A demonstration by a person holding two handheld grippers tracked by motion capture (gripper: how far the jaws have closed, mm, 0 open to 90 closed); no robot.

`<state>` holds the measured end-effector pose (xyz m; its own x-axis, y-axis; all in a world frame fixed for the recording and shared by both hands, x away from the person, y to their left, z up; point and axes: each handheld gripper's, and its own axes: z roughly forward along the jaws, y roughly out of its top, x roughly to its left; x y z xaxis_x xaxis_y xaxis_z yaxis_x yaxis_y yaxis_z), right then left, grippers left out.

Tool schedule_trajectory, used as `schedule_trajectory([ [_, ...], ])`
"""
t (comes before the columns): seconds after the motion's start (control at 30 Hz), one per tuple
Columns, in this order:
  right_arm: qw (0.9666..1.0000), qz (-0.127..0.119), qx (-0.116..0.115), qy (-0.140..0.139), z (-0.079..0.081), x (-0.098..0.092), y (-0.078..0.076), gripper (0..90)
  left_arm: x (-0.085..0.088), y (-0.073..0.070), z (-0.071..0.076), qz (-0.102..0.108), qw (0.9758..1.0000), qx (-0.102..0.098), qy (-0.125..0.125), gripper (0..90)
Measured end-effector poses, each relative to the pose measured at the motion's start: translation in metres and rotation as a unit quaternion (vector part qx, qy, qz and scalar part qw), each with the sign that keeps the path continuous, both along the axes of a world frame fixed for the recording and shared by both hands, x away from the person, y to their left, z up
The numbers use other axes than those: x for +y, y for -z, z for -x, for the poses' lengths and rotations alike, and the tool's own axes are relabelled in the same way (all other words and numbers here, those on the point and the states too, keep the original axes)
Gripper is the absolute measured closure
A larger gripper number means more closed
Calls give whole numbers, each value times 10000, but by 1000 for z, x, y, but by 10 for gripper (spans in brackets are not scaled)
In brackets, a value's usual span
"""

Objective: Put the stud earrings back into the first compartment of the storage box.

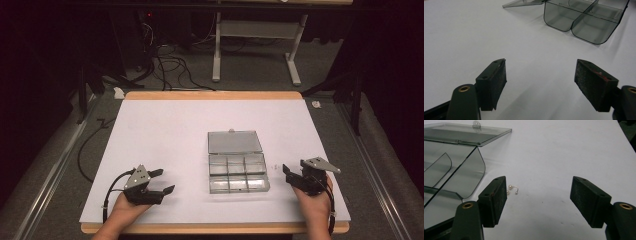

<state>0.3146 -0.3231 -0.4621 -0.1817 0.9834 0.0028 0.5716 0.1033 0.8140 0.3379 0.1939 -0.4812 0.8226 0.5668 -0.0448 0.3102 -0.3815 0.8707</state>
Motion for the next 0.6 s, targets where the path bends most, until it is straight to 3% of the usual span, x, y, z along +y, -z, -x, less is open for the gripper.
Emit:
schedule_trajectory([
  [0.23, 9997, 157, 162, -59, 1, 4, -3, 369, 0, 0, 0, -15, 10000, 3, 9, 261],
  [0.6, 9992, 154, 354, -106, 2, 4, -7, 402, -1, 0, 0, -48, 10000, -9, 34, 261],
])
